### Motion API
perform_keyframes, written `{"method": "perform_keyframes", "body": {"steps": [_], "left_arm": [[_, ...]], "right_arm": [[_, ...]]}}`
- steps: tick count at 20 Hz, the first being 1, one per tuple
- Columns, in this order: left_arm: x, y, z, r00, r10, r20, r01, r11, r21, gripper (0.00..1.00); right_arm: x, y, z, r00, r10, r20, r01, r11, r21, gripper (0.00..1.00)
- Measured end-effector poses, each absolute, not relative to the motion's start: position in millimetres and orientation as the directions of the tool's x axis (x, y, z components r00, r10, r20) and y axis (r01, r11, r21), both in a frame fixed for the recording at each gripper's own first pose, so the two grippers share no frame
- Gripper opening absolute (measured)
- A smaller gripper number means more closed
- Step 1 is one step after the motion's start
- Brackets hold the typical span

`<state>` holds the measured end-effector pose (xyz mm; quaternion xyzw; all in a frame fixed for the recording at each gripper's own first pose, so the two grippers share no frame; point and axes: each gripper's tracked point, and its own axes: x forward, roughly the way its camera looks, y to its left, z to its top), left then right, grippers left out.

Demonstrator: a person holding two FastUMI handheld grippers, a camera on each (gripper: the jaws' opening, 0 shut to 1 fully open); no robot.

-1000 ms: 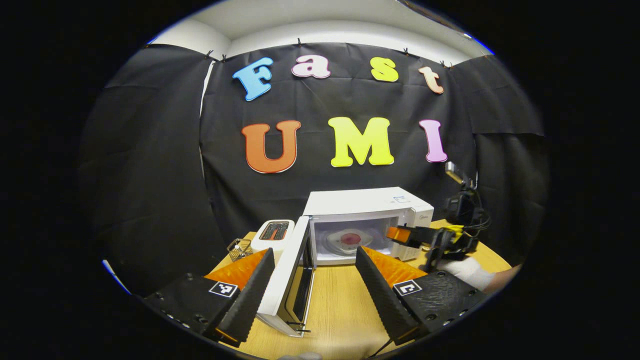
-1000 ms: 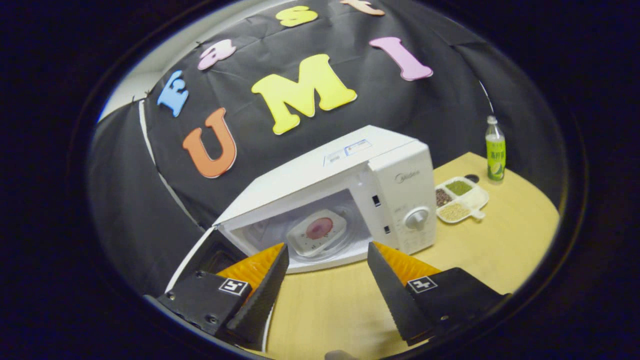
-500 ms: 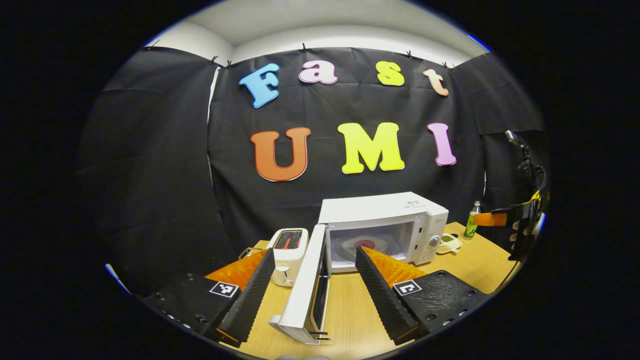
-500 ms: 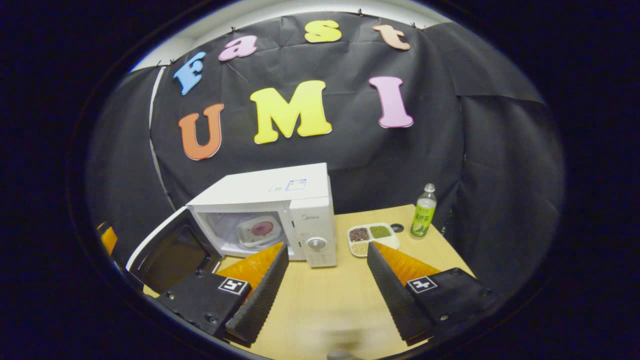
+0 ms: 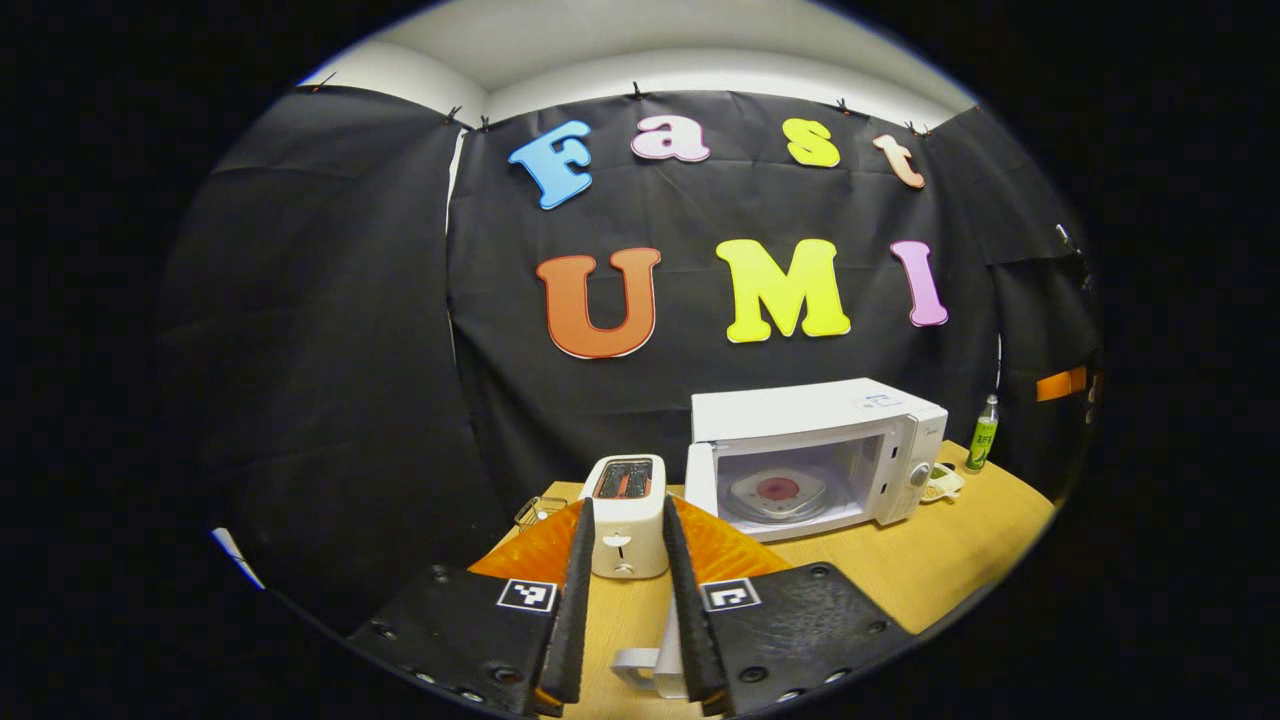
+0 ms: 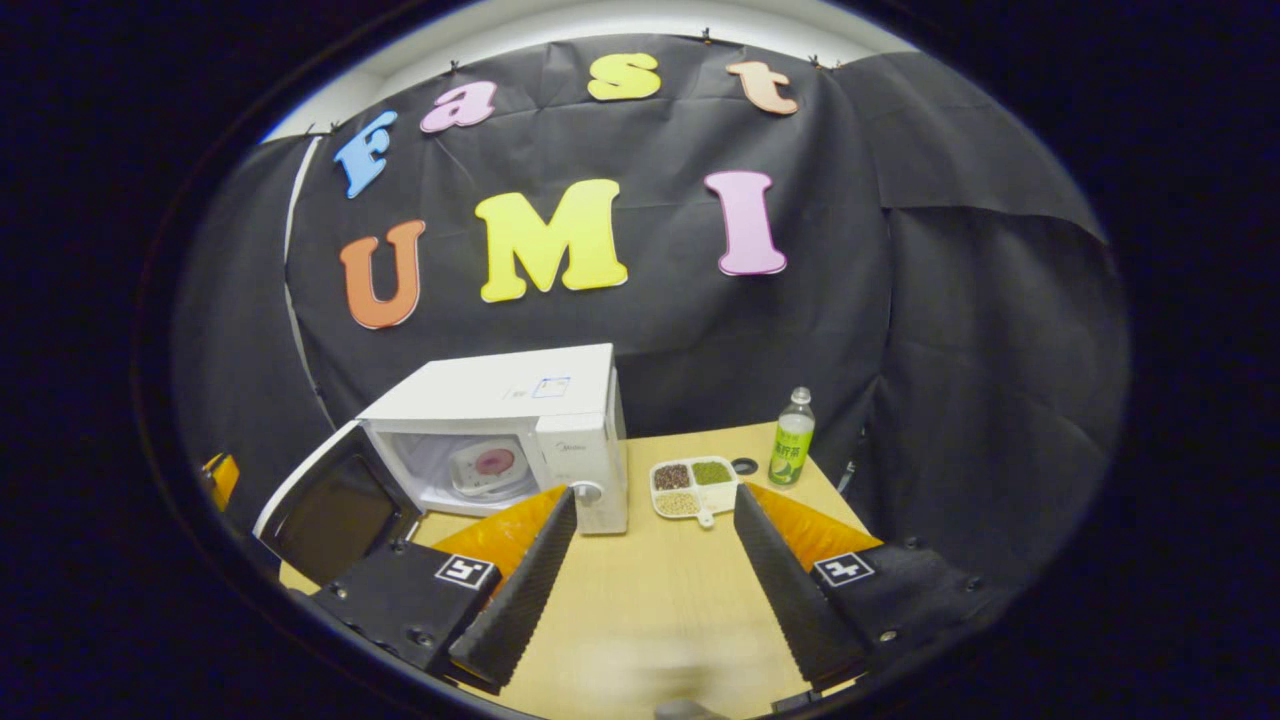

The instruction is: Open the microwave oven with the left hand, put the food in, and close the microwave oven.

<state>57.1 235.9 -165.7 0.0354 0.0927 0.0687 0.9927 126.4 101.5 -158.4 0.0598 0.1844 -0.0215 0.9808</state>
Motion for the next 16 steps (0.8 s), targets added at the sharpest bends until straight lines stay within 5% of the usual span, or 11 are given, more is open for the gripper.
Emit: {"method": "perform_keyframes", "body": {"steps": [2,12,13,14,16], "left_arm": [[56.5,254.9,-181.0,0.965,0.181,-0.190,-0.163,0.981,0.106,0.00],[35.6,294.1,-291.0,0.918,0.181,-0.353,-0.174,0.983,0.051,0.00],[33.7,292.2,-294.2,0.916,0.182,-0.358,-0.177,0.983,0.047,0.00],[31.3,288.6,-298.4,0.914,0.173,-0.368,-0.168,0.985,0.046,0.00],[31.2,277.9,-303.5,0.914,0.154,-0.375,-0.149,0.988,0.044,0.00]], "right_arm": [[122.4,104.1,-154.3,0.931,-0.014,-0.364,0.056,0.993,0.105,0.92],[107.0,94.0,-153.9,0.917,-0.020,-0.398,0.071,0.991,0.112,0.92],[105.6,92.8,-154.8,0.916,-0.019,-0.401,0.070,0.991,0.111,1.00],[104.7,91.4,-156.5,0.914,-0.018,-0.406,0.068,0.992,0.111,0.92],[103.3,88.0,-156.3,0.914,-0.018,-0.406,0.068,0.992,0.108,0.92]]}}
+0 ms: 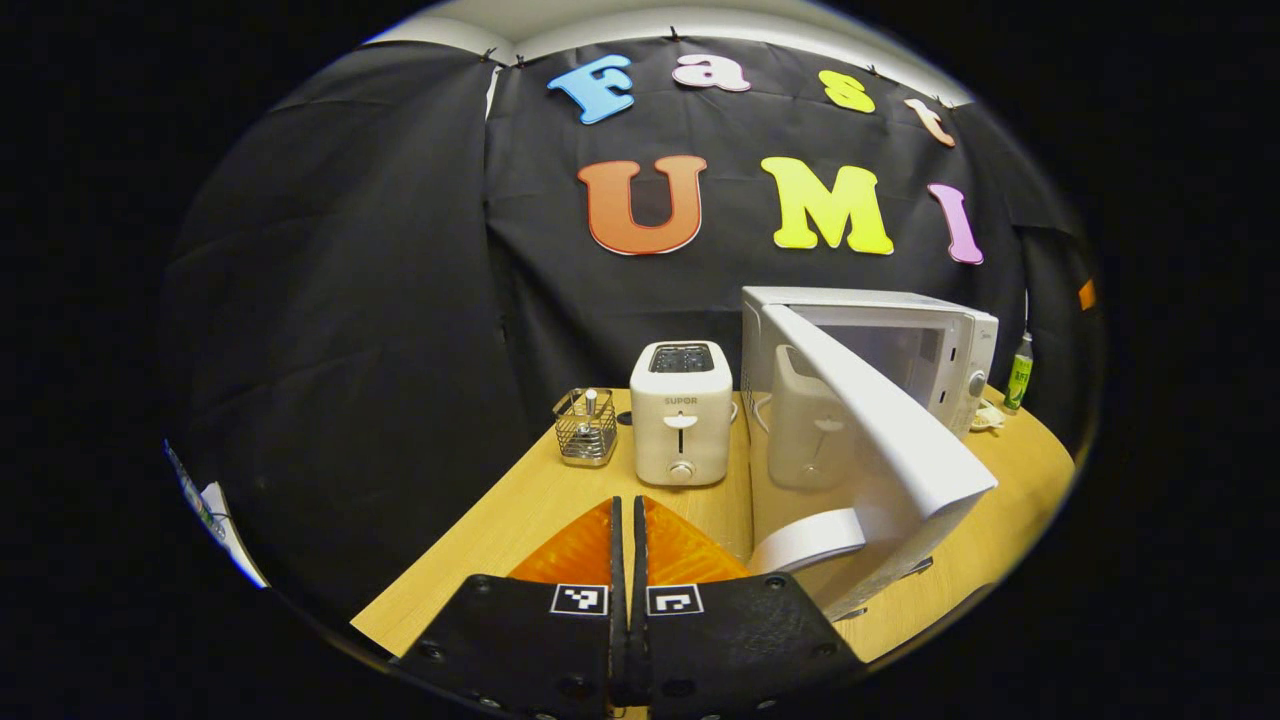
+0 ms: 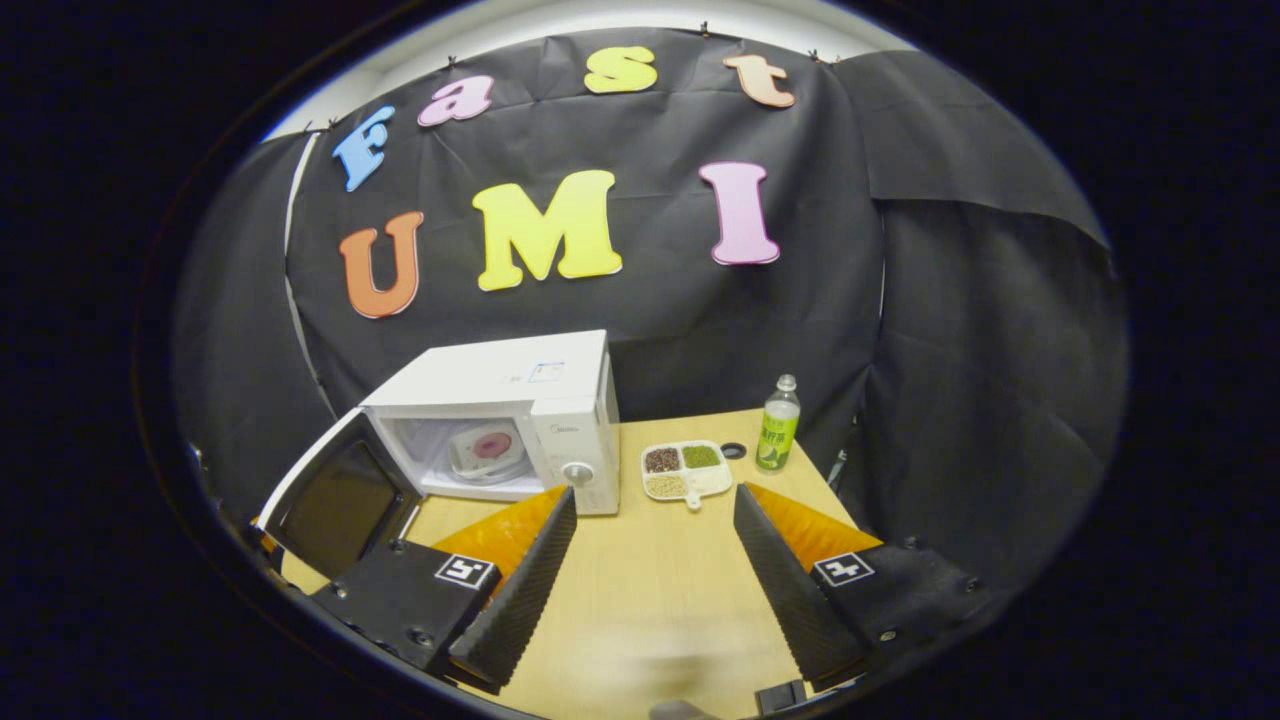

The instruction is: Open the microwave oven with the left hand, put the food in, and close the microwave oven.

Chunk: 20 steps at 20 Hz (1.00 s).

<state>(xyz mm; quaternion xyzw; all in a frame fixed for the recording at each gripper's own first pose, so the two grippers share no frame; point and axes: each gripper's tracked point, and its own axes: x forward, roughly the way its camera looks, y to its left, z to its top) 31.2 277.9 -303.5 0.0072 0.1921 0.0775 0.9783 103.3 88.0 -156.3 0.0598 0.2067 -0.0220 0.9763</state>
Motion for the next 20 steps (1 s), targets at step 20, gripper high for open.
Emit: {"method": "perform_keyframes", "body": {"steps": [20], "left_arm": [[79.7,74.3,-293.4,0.929,-0.150,-0.339,0.139,0.989,-0.058,0.00]], "right_arm": [[109.5,67.8,-141.1,0.923,0.015,-0.384,0.019,0.996,0.085,0.92]]}}
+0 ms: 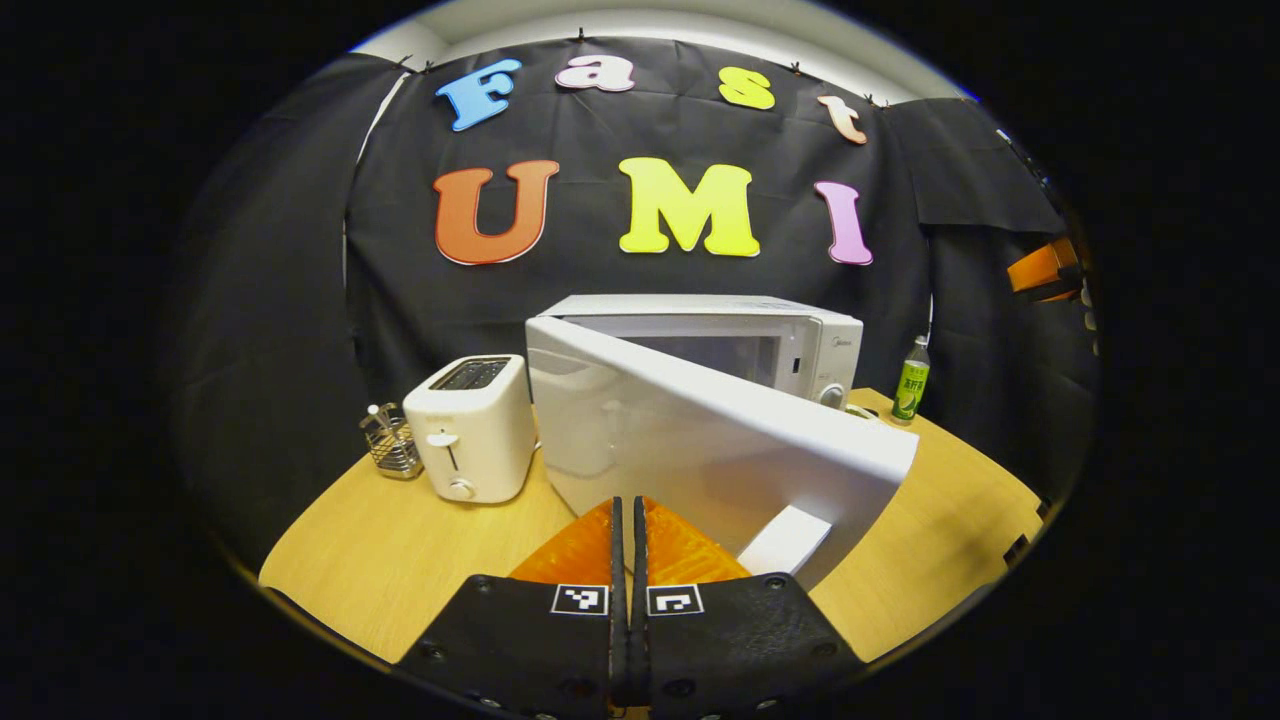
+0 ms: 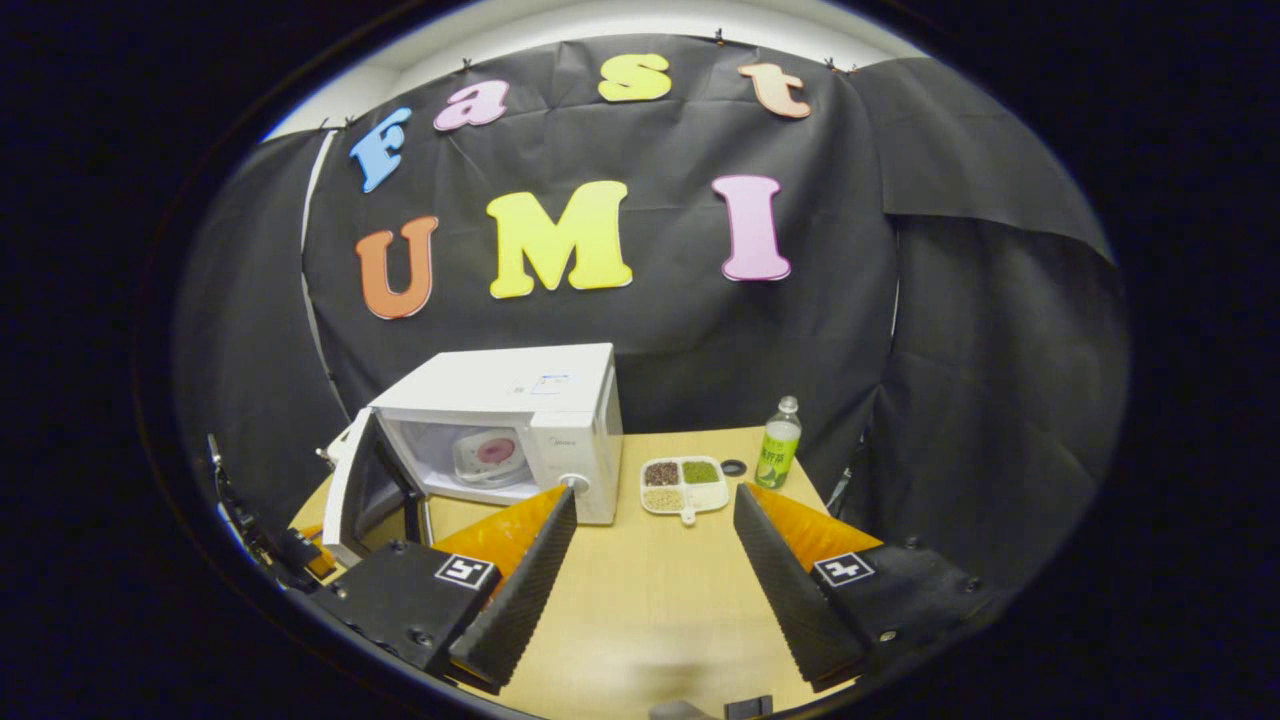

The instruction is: Open the microwave oven with the left hand, put the food in, and close the microwave oven.

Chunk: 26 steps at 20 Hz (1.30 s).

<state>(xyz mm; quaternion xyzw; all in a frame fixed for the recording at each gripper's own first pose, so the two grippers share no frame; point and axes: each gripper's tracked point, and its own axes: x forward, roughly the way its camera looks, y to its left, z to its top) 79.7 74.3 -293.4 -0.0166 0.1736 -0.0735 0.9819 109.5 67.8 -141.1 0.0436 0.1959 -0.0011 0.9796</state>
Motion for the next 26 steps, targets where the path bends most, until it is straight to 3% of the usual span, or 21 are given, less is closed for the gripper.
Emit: {"method": "perform_keyframes", "body": {"steps": [3,4,5,10,11,15,16,17,18,23,24,25,26], "left_arm": [[92.1,47.0,-292.3,0.924,-0.190,-0.333,0.178,0.982,-0.068,0.00],[96.4,40.8,-291.5,0.921,-0.204,-0.331,0.191,0.979,-0.072,0.00],[100.9,34.3,-291.6,0.919,-0.214,-0.330,0.200,0.977,-0.076,0.00],[123.6,1.8,-293.4,0.906,-0.266,-0.331,0.253,0.964,-0.083,0.00],[128.4,-3.2,-293.4,0.904,-0.273,-0.330,0.260,0.962,-0.082,0.00],[144.7,-24.9,-296.1,0.895,-0.299,-0.332,0.283,0.954,-0.095,0.00],[148.2,-29.8,-297.2,0.893,-0.304,-0.332,0.289,0.953,-0.094,0.00],[152.1,-34.9,-297.5,0.891,-0.308,-0.332,0.294,0.951,-0.093,0.00],[155.9,-40.1,-297.7,0.889,-0.315,-0.332,0.301,0.949,-0.094,0.00],[175.9,-66.0,-300.0,0.882,-0.336,-0.332,0.318,0.942,-0.107,0.00],[181.0,-71.1,-299.0,0.882,-0.339,-0.328,0.321,0.941,-0.109,0.00],[186.8,-76.3,-298.8,0.881,-0.343,-0.325,0.326,0.939,-0.109,0.00],[191.7,-79.8,-298.4,0.882,-0.343,-0.323,0.326,0.939,-0.105,0.00]], "right_arm": [[110.2,58.4,-142.7,0.921,0.008,-0.390,0.026,0.996,0.082,0.92],[110.9,55.2,-142.4,0.921,0.004,-0.389,0.031,0.996,0.082,1.00],[111.8,51.2,-142.2,0.921,0.000,-0.390,0.036,0.996,0.084,0.92],[117.1,33.9,-143.8,0.918,-0.025,-0.396,0.060,0.995,0.076,0.92],[118.6,30.8,-143.3,0.917,-0.030,-0.397,0.064,0.995,0.074,1.00],[127.9,22.0,-142.1,0.917,-0.036,-0.397,0.072,0.995,0.075,1.00],[130.6,19.7,-142.3,0.917,-0.038,-0.398,0.073,0.995,0.074,0.92],[133.6,17.5,-142.3,0.916,-0.039,-0.398,0.074,0.995,0.072,1.00],[135.8,15.9,-141.8,0.916,-0.039,-0.400,0.075,0.994,0.074,0.92],[144.0,5.8,-139.8,0.918,-0.045,-0.395,0.077,0.995,0.066,0.92],[144.6,3.5,-139.3,0.918,-0.048,-0.394,0.079,0.995,0.063,1.00],[144.9,1.6,-139.3,0.918,-0.051,-0.394,0.080,0.995,0.059,1.00],[145.9,-2.3,-139.1,0.918,-0.054,-0.394,0.083,0.995,0.058,0.92]]}}
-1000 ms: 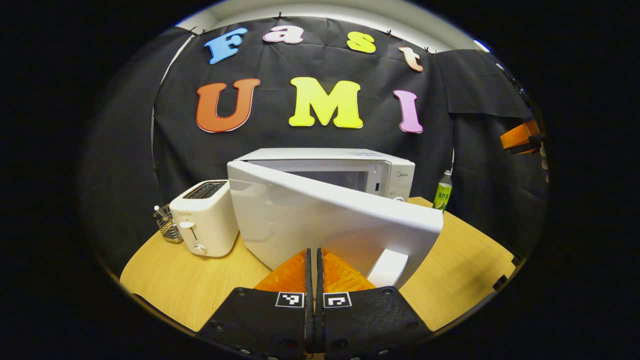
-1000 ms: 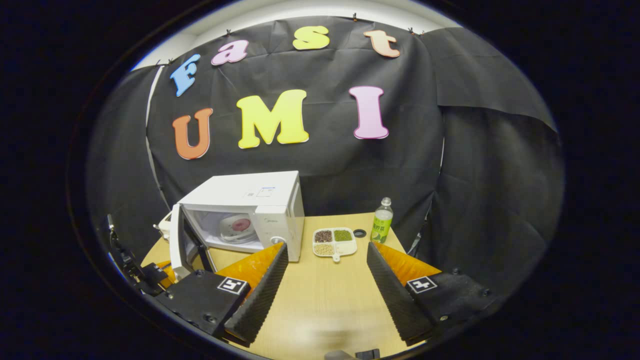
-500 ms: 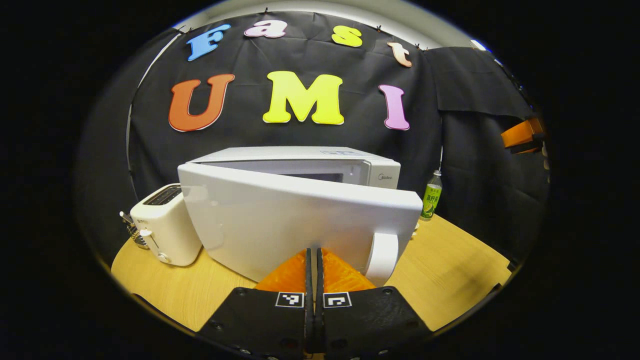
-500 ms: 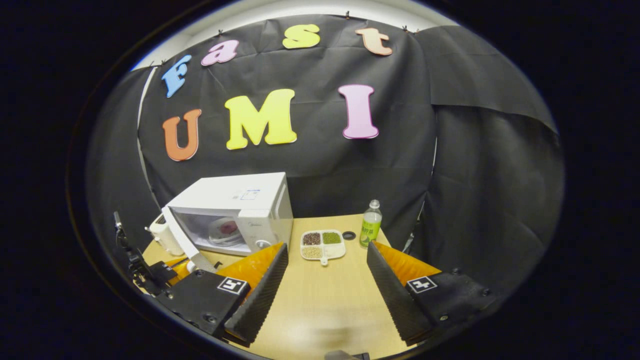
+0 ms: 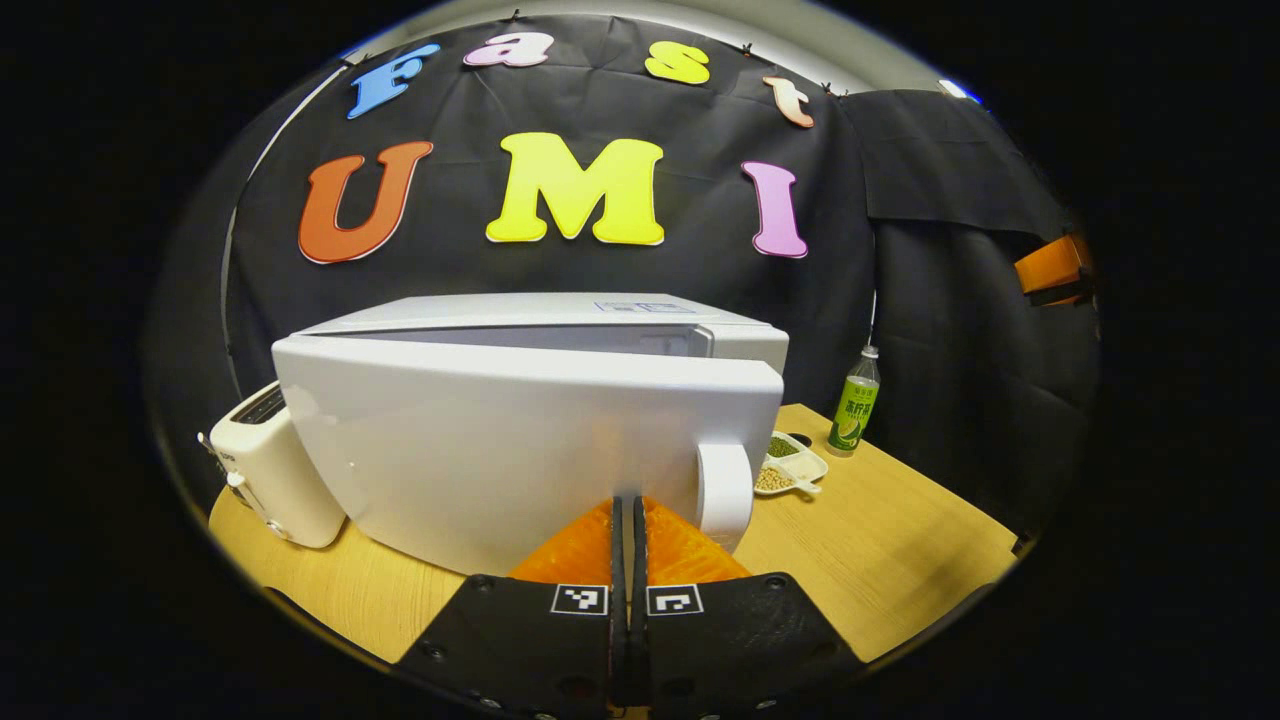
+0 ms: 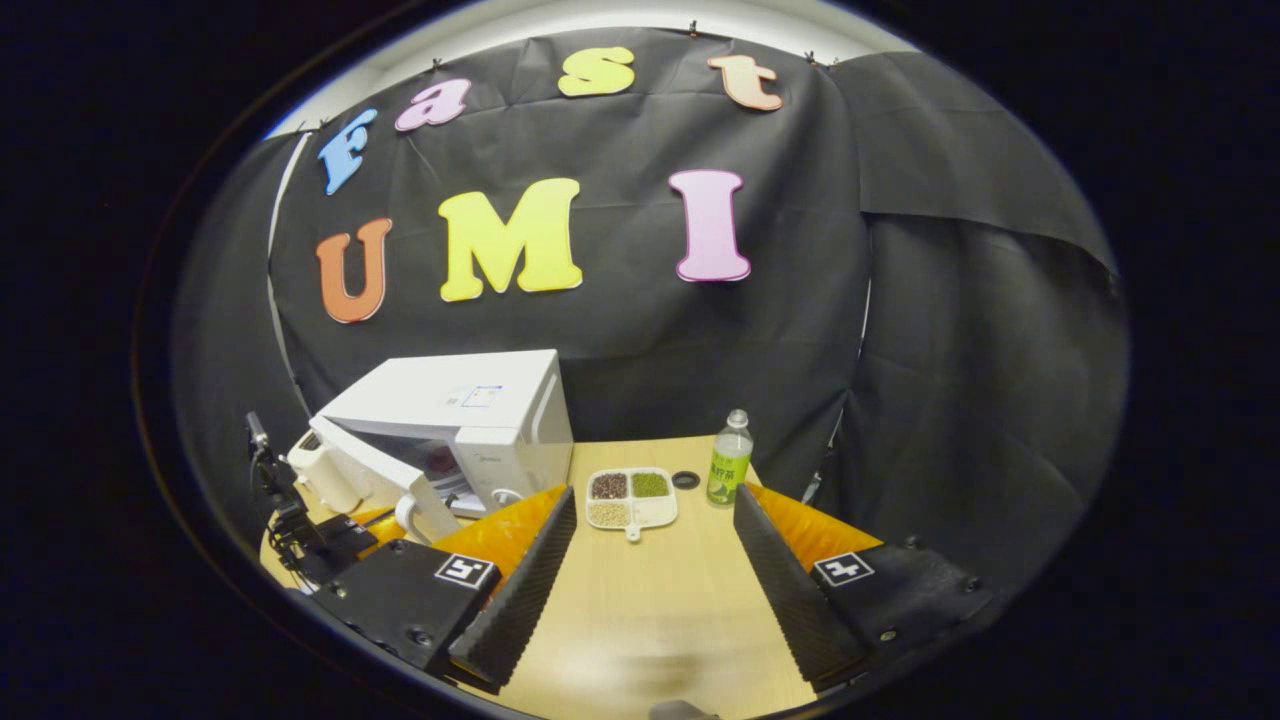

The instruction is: Open the microwave oven with the left hand, put the food in, and close the microwave oven.

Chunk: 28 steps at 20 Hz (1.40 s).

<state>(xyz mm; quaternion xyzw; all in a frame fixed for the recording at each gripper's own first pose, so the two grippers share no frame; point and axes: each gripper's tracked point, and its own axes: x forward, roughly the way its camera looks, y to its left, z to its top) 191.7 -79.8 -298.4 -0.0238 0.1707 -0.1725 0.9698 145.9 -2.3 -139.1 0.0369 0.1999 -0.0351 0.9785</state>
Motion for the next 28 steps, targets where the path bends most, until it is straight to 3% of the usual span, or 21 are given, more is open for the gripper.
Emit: {"method": "perform_keyframes", "body": {"steps": [5,6,7,10,11,12,15,16,18,19,20,21,22,23,24,27,28], "left_arm": [[218.1,-90.8,-299.9,0.889,-0.329,-0.320,0.309,0.944,-0.114,0.00],[223.5,-93.2,-299.7,0.890,-0.326,-0.320,0.307,0.946,-0.109,0.00],[228.3,-94.5,-299.8,0.892,-0.319,-0.320,0.302,0.948,-0.101,0.00],[247.2,-99.7,-300.4,0.896,-0.305,-0.322,0.295,0.952,-0.081,0.00],[249.6,-98.4,-301.0,0.898,-0.299,-0.324,0.288,0.954,-0.081,0.00],[249.1,-97.8,-301.4,0.899,-0.294,-0.324,0.283,0.956,-0.083,0.00],[251.5,-98.5,-302.3,0.901,-0.288,-0.326,0.282,0.957,-0.064,0.00],[252.3,-98.5,-302.4,0.902,-0.286,-0.324,0.280,0.958,-0.066,0.00],[261.2,-101.6,-300.6,0.905,-0.286,-0.314,0.279,0.958,-0.068,0.00],[255.2,-98.4,-307.8,0.890,-0.272,-0.366,0.262,0.962,-0.076,0.00],[259.6,-99.1,-303.3,0.902,-0.263,-0.341,0.250,0.965,-0.085,0.00],[256.6,-100.3,-308.2,0.895,-0.269,-0.356,0.251,0.963,-0.096,0.00],[251.1,-102.5,-312.0,0.886,-0.272,-0.374,0.250,0.962,-0.107,0.00],[246.2,-101.1,-312.8,0.885,-0.273,-0.377,0.251,0.962,-0.107,0.10],[241.8,-98.0,-310.8,0.888,-0.267,-0.374,0.251,0.964,-0.091,0.00],[225.9,-88.2,-301.0,0.897,-0.266,-0.354,0.270,0.962,-0.037,0.00],[217.7,-83.8,-297.4,0.897,-0.266,-0.352,0.274,0.961,-0.029,0.01]], "right_arm": [[149.1,-16.1,-140.4,0.915,-0.068,-0.398,0.096,0.994,0.049,0.92],[150.8,-19.4,-141.2,0.914,-0.070,-0.400,0.098,0.994,0.048,1.00],[151.0,-21.6,-142.0,0.913,-0.072,-0.402,0.099,0.994,0.048,0.92],[153.9,-25.3,-146.0,0.909,-0.065,-0.412,0.098,0.993,0.060,0.92],[154.2,-24.5,-147.1,0.909,-0.058,-0.412,0.093,0.993,0.065,1.00],[155.1,-25.6,-146.6,0.910,-0.058,-0.411,0.091,0.994,0.063,0.92],[157.4,-24.5,-148.1,0.909,-0.049,-0.415,0.082,0.995,0.062,0.92],[158.3,-24.5,-149.2,0.907,-0.046,-0.419,0.079,0.995,0.064,1.00],[159.7,-20.3,-148.9,0.906,-0.034,-0.422,0.071,0.995,0.071,1.00],[160.5,-17.7,-148.5,0.905,-0.026,-0.424,0.063,0.995,0.072,1.00],[160.2,-14.2,-146.9,0.906,-0.023,-0.422,0.058,0.996,0.070,0.92],[162.1,-12.7,-145.1,0.908,-0.018,-0.419,0.052,0.996,0.069,1.00],[162.3,-9.1,-144.0,0.908,-0.012,-0.419,0.046,0.996,0.070,0.92],[162.7,-5.1,-142.6,0.908,-0.004,-0.419,0.037,0.997,0.070,0.92],[161.6,-2.0,-139.9,0.910,0.000,-0.414,0.031,0.997,0.068,0.92],[159.4,8.4,-132.3,0.919,0.013,-0.395,0.017,0.997,0.072,0.92],[159.2,10.9,-132.8,0.919,0.014,-0.394,0.013,0.998,0.066,1.00]]}}
